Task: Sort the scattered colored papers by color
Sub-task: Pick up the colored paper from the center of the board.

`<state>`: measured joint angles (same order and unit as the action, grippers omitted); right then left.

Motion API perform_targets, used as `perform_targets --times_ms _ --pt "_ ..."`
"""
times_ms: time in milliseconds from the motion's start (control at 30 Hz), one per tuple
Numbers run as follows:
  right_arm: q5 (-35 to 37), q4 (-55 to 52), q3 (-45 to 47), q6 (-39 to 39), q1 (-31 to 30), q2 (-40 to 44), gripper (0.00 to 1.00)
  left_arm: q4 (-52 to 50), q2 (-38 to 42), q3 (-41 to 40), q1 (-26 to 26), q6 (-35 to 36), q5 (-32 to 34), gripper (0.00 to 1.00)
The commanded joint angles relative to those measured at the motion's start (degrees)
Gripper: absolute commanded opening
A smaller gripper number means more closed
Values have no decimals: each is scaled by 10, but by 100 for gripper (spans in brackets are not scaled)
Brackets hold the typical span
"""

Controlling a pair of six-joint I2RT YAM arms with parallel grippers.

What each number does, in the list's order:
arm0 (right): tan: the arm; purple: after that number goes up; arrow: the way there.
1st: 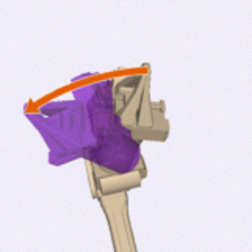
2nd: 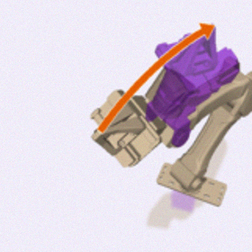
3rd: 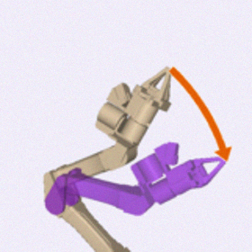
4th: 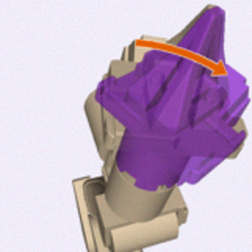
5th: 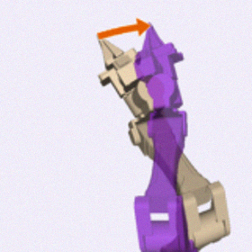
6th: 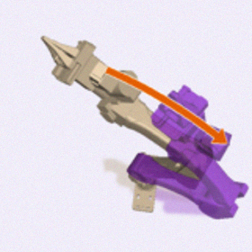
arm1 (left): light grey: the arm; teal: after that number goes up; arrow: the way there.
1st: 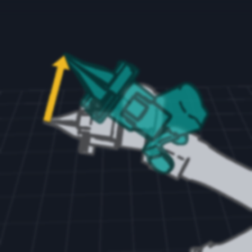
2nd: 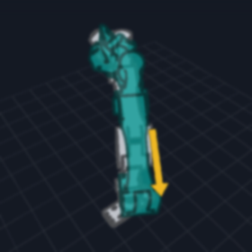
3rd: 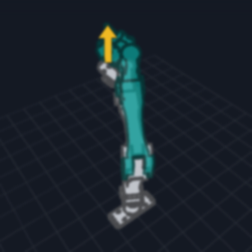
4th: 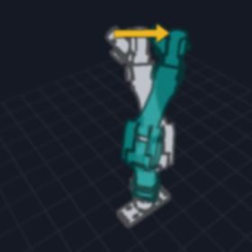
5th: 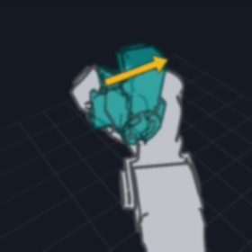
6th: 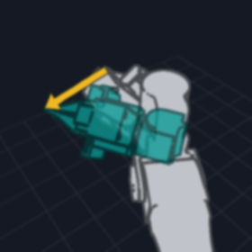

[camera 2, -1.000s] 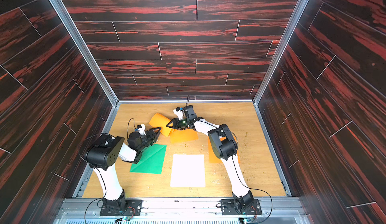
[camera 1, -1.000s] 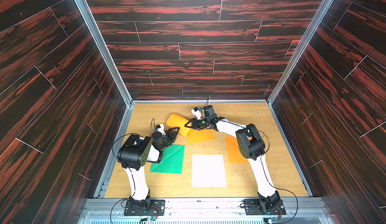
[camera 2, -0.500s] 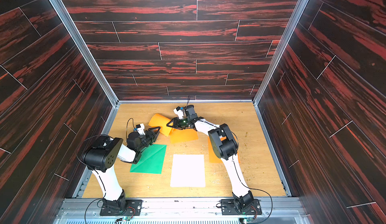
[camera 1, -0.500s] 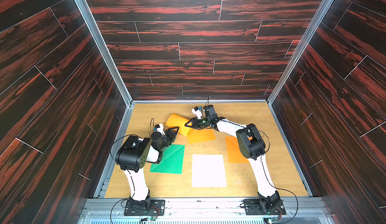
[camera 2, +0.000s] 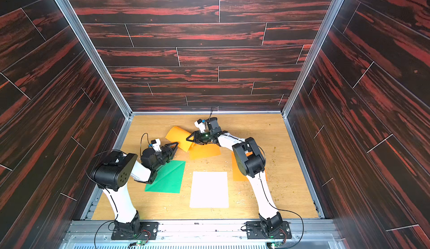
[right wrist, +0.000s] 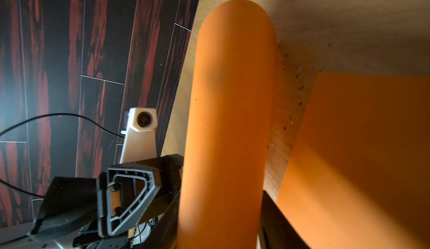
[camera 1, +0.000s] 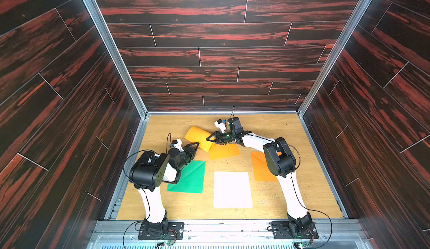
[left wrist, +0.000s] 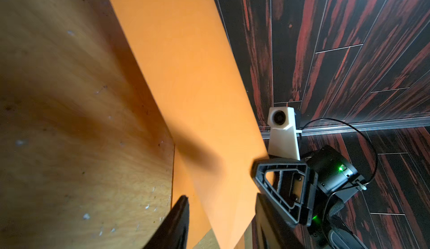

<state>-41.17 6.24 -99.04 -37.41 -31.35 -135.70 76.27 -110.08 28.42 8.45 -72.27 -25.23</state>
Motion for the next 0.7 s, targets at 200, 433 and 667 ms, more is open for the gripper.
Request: perform_targets --times_ms 200,433,667 --pt "-35 44 14 -25 1 1 51 43 -7 3 2 -1 5 50" --pt "-48 69 41 -35 1 15 51 45 -37 39 2 -10 3 50" --pt "-54 79 50 -39 1 13 51 45 -36 37 1 -7 5 49"
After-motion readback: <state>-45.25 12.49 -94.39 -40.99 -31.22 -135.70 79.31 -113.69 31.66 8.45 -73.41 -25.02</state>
